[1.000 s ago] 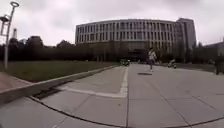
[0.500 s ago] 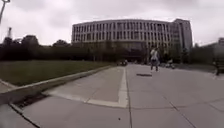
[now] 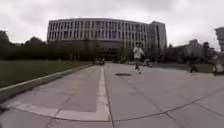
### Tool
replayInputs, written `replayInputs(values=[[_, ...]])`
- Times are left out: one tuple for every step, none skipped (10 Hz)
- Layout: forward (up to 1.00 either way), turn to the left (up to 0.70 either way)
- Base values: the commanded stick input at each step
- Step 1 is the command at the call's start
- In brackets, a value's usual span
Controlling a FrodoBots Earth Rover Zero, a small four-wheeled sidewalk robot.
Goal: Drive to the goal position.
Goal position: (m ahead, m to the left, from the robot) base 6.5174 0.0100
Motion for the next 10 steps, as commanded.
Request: replayInputs(values=[[0.70, 0.00], [0.70, 0.00], [0.70, 0.00], [0.70, 0.00], [0.70, 0.00], [0.70, 0.00], [0.70, 0.00], [0.70, 0.07], [0.70, 0.15], [0.70, 0.20]])
